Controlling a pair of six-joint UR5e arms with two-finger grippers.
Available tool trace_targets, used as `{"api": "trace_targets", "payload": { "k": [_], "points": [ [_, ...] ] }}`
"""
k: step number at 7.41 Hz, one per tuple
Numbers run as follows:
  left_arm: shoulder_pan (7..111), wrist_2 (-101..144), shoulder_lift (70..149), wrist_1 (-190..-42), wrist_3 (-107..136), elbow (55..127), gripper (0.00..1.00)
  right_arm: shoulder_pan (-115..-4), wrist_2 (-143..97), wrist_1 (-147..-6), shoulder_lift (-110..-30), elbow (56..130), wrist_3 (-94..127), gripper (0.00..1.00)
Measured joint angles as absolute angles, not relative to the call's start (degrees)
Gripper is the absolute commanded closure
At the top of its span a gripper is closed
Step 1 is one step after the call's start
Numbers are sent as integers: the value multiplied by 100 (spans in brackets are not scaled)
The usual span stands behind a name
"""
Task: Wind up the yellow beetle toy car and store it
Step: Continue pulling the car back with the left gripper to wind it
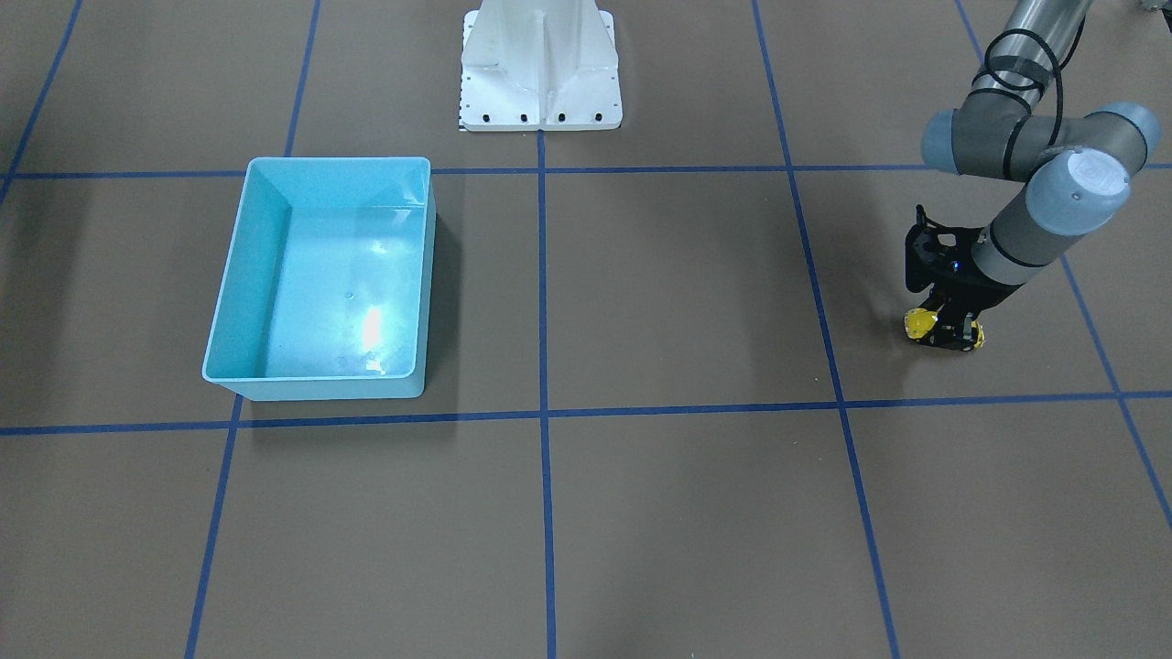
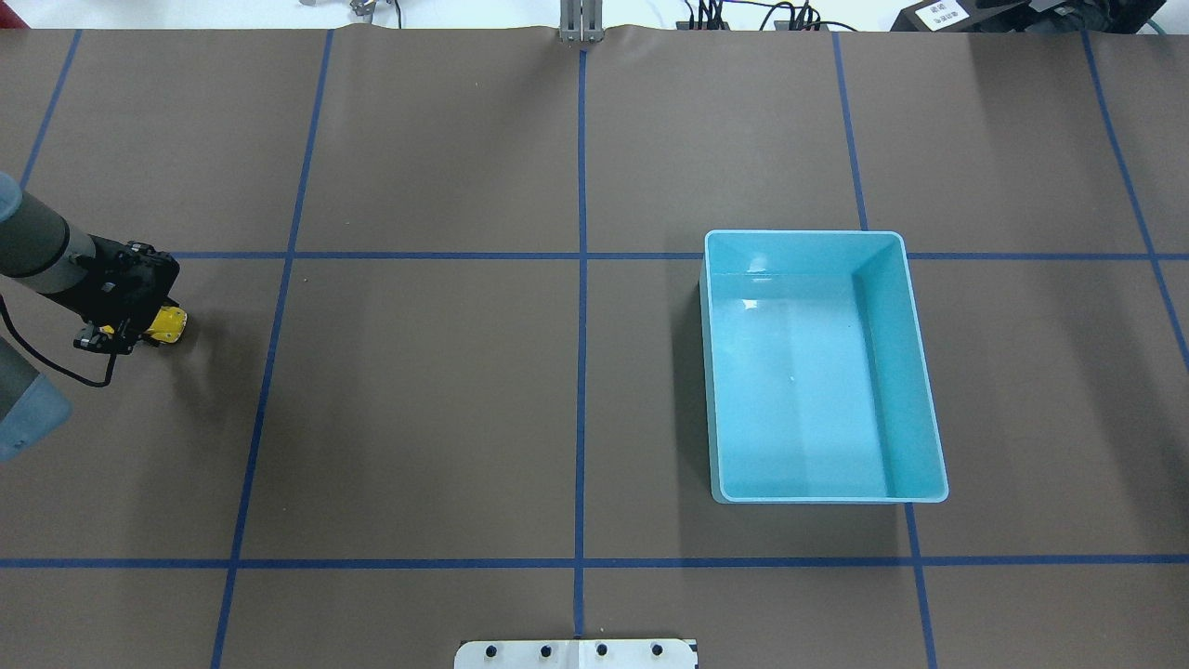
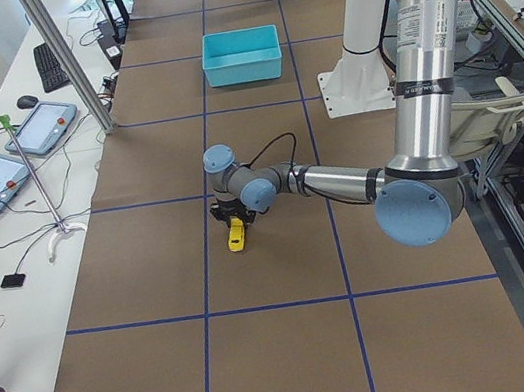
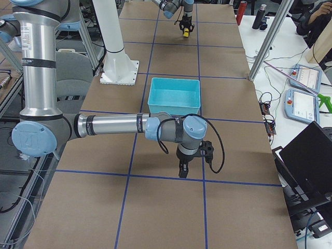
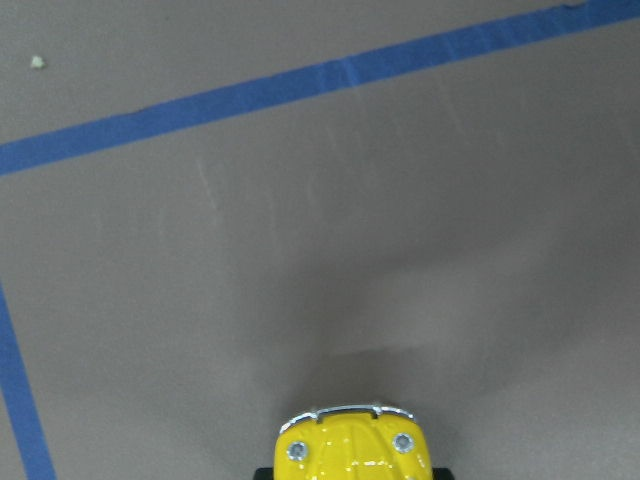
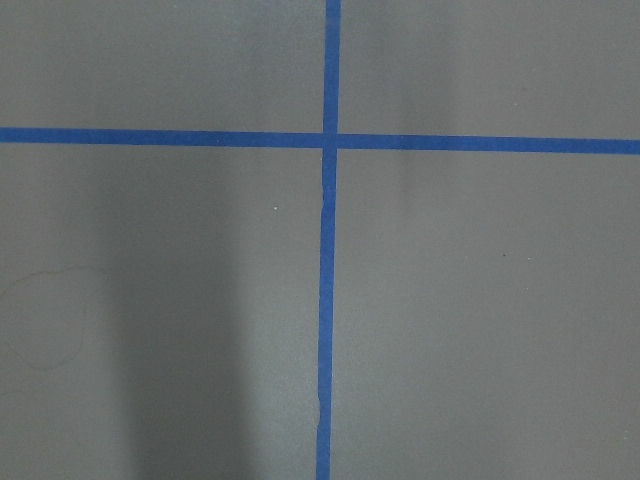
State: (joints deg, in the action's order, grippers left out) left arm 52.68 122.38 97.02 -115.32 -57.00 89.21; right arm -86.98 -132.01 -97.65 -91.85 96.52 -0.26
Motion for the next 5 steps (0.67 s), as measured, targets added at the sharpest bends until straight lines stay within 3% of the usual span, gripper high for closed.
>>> {"api": "trace_targets", "payload": {
  "k": [5],
  "points": [
    [5403,12364,9589,-11701,-5861,8810,100,-8700,-13200,-9765,-9185,9650,-26,0]
  ]
}}
